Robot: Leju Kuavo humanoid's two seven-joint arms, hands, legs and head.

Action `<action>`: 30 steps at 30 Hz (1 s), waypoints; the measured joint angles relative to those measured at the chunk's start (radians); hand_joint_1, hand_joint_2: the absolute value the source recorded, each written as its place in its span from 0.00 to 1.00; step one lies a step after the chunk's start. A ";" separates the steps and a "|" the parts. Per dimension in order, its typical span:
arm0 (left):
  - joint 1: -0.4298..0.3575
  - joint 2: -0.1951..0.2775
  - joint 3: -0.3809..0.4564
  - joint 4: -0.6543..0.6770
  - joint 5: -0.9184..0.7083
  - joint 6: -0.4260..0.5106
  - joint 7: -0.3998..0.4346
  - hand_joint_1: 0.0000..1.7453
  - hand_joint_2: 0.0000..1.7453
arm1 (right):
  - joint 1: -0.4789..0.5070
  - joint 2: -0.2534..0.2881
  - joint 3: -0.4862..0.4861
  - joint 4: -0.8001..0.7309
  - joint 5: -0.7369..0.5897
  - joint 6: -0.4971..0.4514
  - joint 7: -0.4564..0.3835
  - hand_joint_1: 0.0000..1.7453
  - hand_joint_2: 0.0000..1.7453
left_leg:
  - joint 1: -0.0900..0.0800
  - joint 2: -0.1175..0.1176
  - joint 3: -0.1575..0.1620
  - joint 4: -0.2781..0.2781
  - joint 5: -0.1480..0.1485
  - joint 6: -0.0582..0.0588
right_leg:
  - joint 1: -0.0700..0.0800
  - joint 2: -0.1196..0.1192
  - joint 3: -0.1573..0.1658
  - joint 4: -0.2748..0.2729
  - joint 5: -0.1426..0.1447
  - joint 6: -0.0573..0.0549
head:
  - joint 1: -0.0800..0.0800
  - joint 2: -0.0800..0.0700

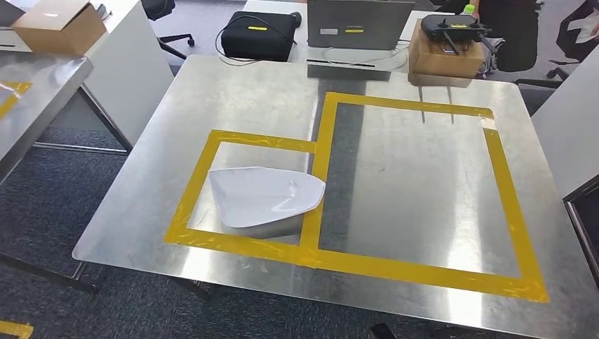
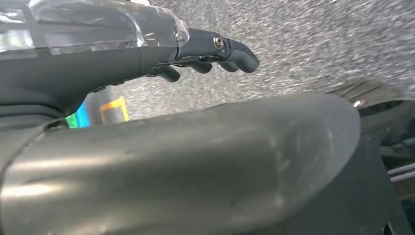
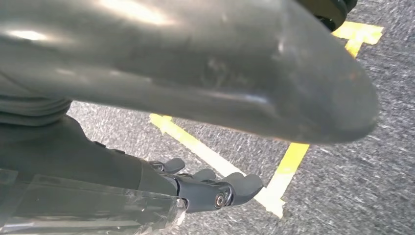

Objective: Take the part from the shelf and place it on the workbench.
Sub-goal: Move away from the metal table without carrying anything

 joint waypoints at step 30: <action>-0.009 0.019 -0.009 0.014 0.079 0.031 -0.016 0.00 0.00 | -0.017 0.006 0.001 -0.016 0.021 0.006 -0.016 0.00 0.00 | -0.036 -0.004 -0.033 -0.053 0.069 0.028 | 0.025 -0.006 0.078 -0.064 -0.011 -0.032 | 0.028 0.000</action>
